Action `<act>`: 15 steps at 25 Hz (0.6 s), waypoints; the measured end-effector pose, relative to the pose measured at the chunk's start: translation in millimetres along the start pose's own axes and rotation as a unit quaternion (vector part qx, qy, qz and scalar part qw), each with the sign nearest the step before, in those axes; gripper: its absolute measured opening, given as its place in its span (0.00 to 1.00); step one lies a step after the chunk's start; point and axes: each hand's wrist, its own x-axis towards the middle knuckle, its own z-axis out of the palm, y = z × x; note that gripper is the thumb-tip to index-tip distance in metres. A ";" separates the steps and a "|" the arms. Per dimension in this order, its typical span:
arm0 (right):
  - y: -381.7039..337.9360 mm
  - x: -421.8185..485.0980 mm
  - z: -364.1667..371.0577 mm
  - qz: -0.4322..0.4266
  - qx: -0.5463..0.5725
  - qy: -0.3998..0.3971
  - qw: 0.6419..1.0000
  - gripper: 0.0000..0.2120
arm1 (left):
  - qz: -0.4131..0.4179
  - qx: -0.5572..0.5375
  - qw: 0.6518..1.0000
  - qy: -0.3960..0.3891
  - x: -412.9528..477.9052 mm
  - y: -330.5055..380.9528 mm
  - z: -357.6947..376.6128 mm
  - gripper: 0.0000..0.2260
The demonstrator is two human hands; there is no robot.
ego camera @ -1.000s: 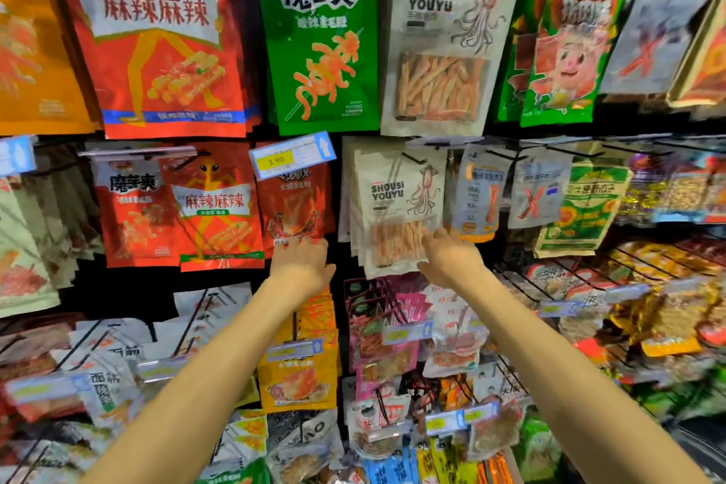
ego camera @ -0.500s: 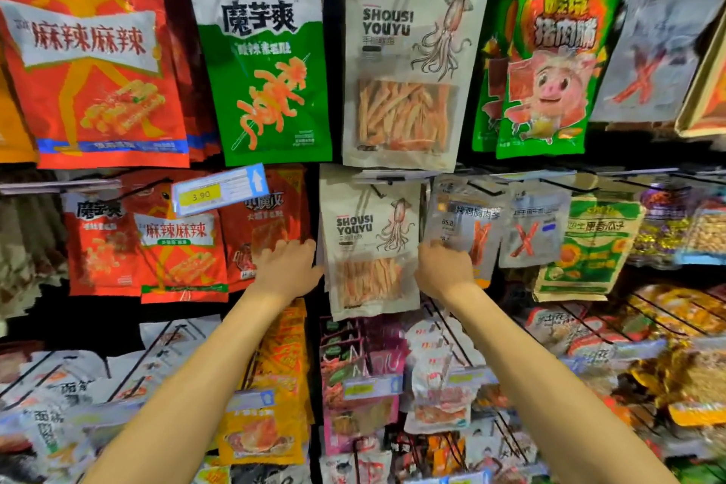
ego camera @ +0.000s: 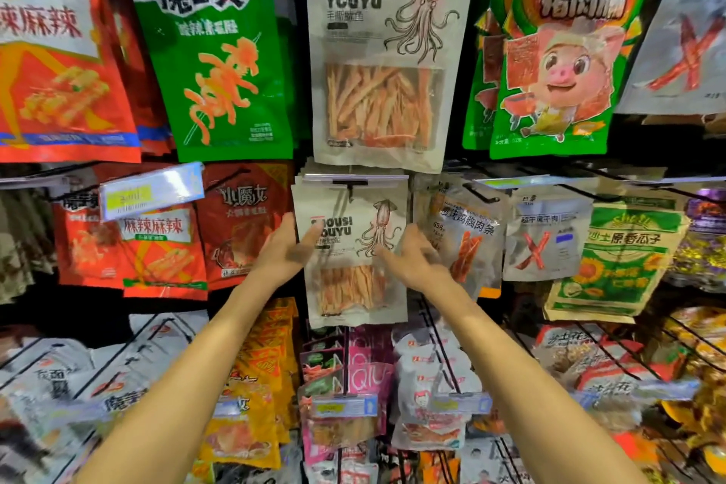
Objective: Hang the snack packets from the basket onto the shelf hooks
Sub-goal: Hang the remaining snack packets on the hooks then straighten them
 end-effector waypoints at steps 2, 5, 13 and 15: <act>-10.1 8.5 1.8 -0.011 0.015 0.006 1.000 0.43 | 0.003 -0.025 1.000 0.016 11.9 2.3 1.6 0.34; -3.1 34.3 9.5 -0.029 -0.014 0.022 0.999 0.51 | -0.024 -0.041 0.999 0.025 35.8 3.9 4.7 0.36; -20.6 33.4 8.5 -0.066 0.052 0.037 0.996 0.17 | -0.021 -0.085 0.994 0.060 70.1 0.7 17.3 0.22; -16.8 26.9 19.7 -0.032 0.110 0.042 0.992 0.29 | -0.003 -0.135 0.989 0.062 67.5 -8.8 21.9 0.22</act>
